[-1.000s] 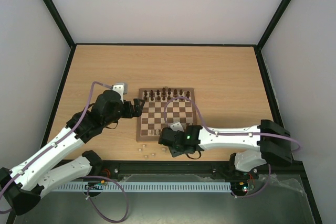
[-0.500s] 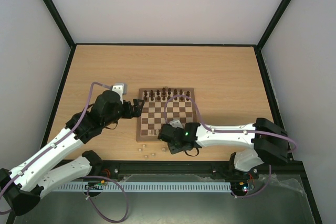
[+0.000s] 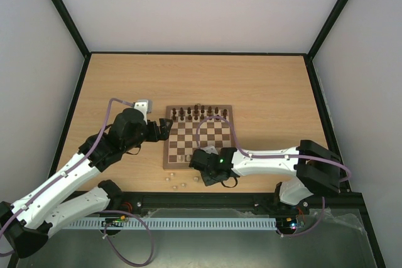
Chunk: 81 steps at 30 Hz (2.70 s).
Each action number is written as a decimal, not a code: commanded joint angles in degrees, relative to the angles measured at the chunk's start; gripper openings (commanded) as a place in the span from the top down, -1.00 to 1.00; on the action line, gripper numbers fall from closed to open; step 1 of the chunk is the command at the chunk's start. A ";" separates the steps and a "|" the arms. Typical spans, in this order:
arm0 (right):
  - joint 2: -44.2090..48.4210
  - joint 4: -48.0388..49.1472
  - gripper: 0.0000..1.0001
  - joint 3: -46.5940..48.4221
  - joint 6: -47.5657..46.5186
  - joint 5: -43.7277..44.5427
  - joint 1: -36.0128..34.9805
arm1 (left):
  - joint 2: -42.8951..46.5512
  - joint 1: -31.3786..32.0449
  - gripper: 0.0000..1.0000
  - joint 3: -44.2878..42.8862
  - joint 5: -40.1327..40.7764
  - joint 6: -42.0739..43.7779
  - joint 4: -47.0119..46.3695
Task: Set up the chess pieces on the board
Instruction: Pick up the chess piece at the center of the board, then place the chess piece on the chessboard.
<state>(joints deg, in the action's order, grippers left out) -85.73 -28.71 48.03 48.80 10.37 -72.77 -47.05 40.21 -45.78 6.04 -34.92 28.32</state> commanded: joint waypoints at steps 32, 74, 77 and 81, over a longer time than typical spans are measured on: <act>8.70 -12.36 0.89 6.74 -1.06 0.44 -2.77 | 2.49 -0.30 -0.98 -3.53 2.42 0.29 3.20; -30.12 -16.03 0.87 46.84 -18.99 -1.49 1.68 | 23.62 -0.30 -0.98 -13.47 15.28 -2.63 14.37; -30.71 -16.13 0.87 46.79 -19.09 -1.45 2.17 | 23.57 -0.30 -0.98 -13.59 15.44 -2.45 14.46; -30.87 -15.39 0.87 45.95 -19.31 -1.82 2.49 | 23.37 -0.30 -0.98 -13.39 15.53 -2.26 14.25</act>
<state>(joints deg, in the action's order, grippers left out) -115.70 -42.13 93.41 30.59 9.17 -70.83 -23.90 40.21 -58.15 20.56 -37.93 41.95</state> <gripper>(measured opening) 0.115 0.991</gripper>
